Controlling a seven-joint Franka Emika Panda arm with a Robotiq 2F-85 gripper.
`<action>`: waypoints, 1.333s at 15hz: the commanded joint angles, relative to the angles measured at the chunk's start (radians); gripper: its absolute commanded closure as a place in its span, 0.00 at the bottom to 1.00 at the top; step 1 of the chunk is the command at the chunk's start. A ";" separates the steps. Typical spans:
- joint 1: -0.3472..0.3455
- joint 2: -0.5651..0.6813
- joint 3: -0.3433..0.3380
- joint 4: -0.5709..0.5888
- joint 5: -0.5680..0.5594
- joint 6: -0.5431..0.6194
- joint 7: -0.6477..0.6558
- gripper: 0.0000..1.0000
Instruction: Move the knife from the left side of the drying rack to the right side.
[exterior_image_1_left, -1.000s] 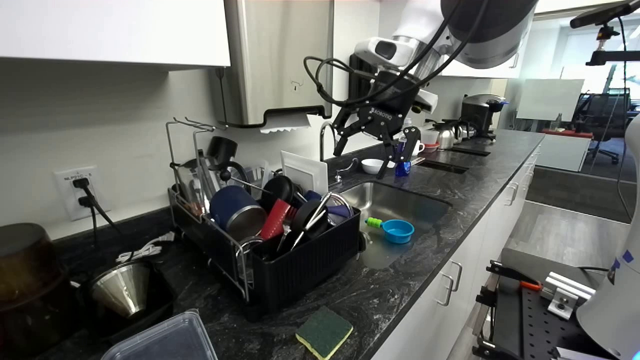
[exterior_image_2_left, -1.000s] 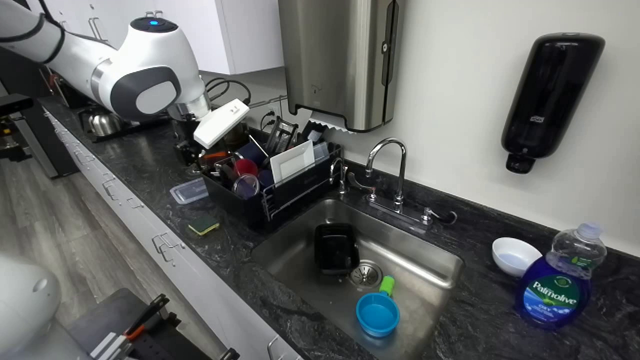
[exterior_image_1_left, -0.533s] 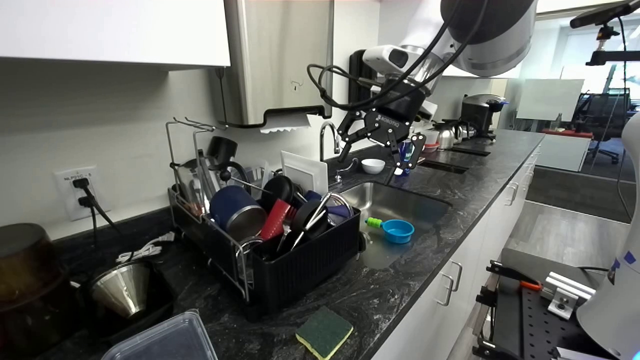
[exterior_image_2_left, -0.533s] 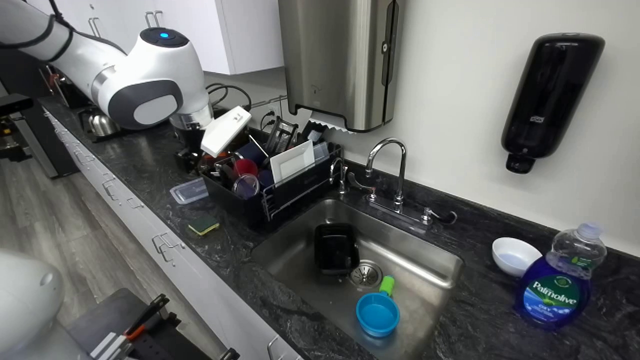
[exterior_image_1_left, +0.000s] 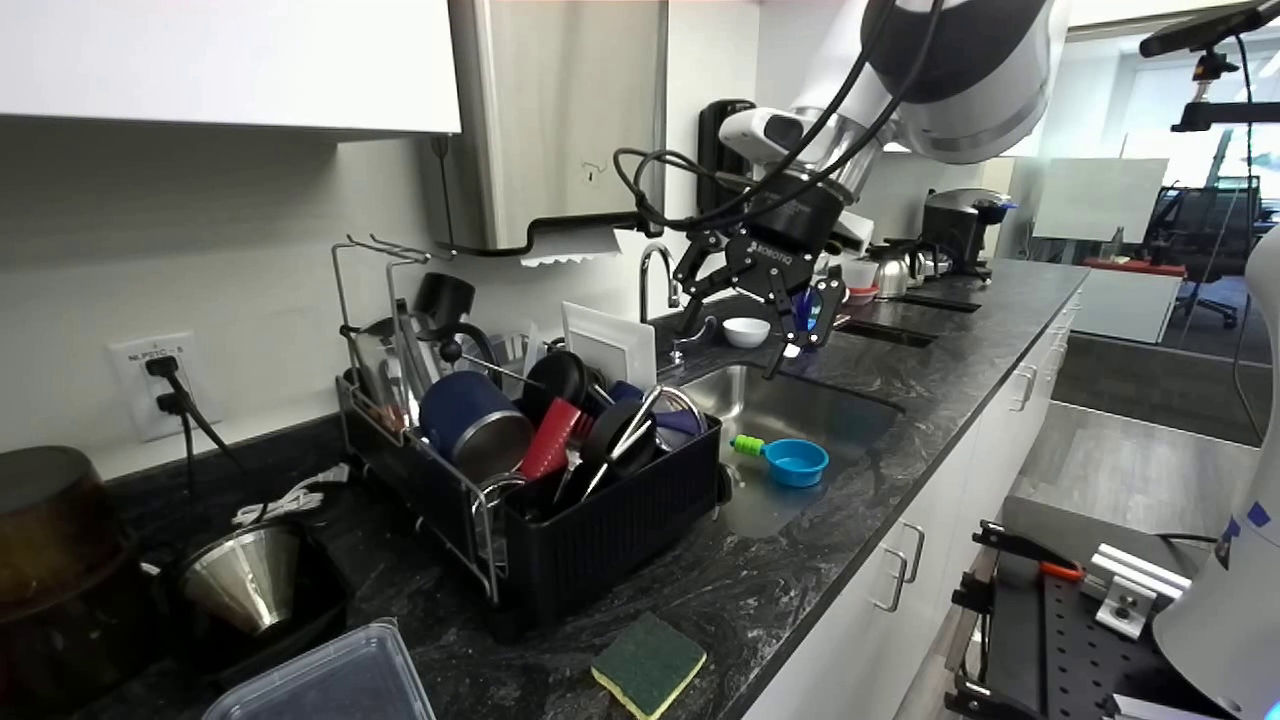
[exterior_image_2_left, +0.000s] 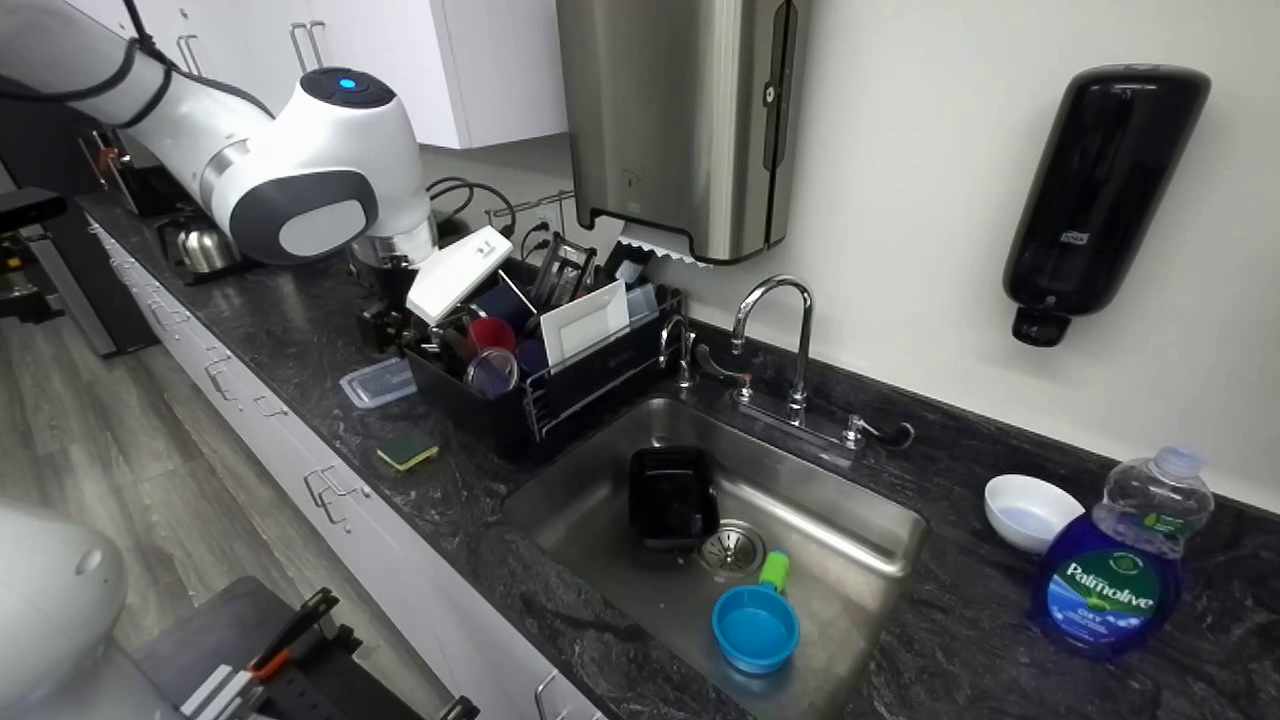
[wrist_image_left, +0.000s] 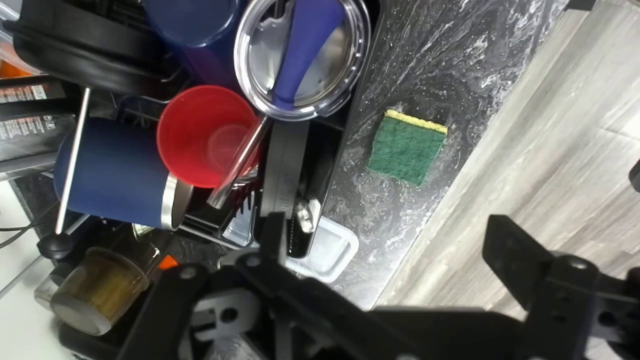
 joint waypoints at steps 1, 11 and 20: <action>-0.020 0.000 0.020 0.002 0.008 -0.006 -0.004 0.00; 0.053 -0.008 -0.015 -0.005 0.133 0.032 -0.191 0.00; 0.128 0.021 -0.065 0.010 0.493 0.045 -0.648 0.00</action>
